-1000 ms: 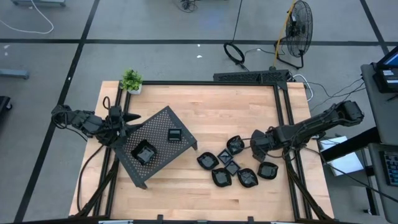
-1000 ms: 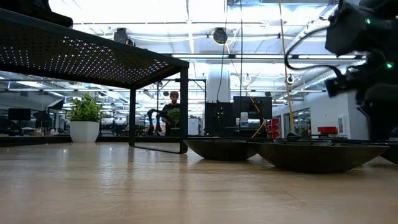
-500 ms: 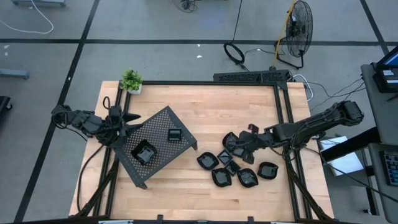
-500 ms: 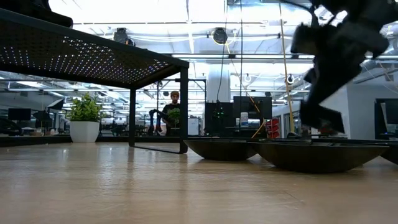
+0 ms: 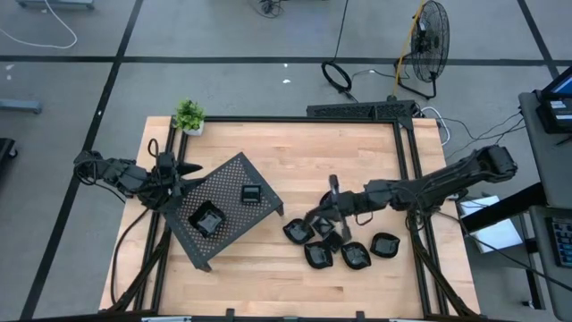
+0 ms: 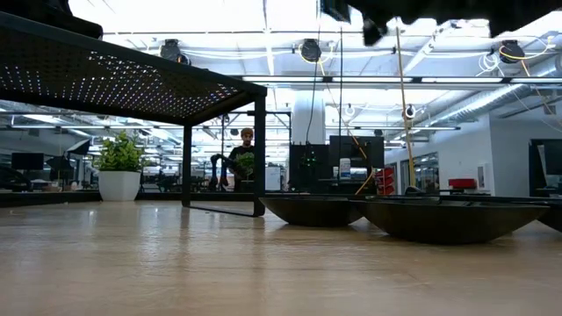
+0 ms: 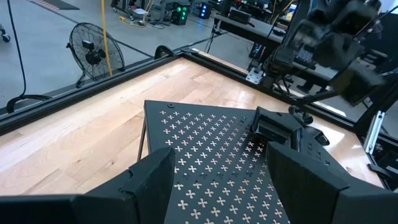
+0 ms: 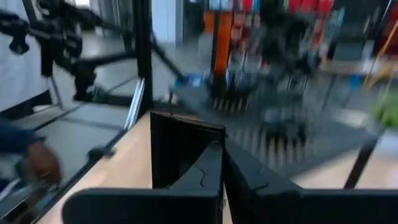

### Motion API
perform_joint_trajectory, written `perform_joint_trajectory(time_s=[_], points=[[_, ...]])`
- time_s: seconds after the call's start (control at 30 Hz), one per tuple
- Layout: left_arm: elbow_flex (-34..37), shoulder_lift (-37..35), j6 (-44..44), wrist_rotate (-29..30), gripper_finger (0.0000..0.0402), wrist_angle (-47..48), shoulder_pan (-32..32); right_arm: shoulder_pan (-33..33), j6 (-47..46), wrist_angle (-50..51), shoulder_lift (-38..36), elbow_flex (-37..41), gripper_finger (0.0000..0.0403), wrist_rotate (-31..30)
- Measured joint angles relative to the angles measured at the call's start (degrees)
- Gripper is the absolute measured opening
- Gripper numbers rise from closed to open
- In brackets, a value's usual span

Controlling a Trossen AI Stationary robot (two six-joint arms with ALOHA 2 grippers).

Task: Pick & Place Mini shaped plates
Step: Stack the square plate on top of the square plate on the shelf

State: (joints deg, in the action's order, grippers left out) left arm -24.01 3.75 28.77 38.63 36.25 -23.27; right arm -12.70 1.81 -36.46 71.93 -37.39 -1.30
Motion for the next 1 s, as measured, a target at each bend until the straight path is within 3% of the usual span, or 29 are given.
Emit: perform_joint_trajectory(time_s=[0.2,0.3,0.57,0.83,1.0], points=[[0.0,-0.02,0.0,-0.02,0.0255,0.0,-0.02,3.0,6.36,-4.51,10.51,-8.5,0.0,0.09],[0.02,-0.02,-0.01,0.0,0.0255,0.0,-0.02,5.12,8.03,0.29,15.88,-15.82,0.0,0.5],[0.0,-0.01,0.0,-0.02,0.0255,0.0,-0.01,10.95,11.32,14.03,25.8,-34.74,0.0,10.66],[0.0,-0.02,-0.01,-0.02,0.0255,0.0,-0.02,14.29,15.14,14.32,30.72,-39.19,0.0,19.55],[0.0,-0.02,-0.01,-0.02,0.0255,0.0,-0.01,14.55,15.93,14.47,31.13,-39.11,0.0,19.54]])
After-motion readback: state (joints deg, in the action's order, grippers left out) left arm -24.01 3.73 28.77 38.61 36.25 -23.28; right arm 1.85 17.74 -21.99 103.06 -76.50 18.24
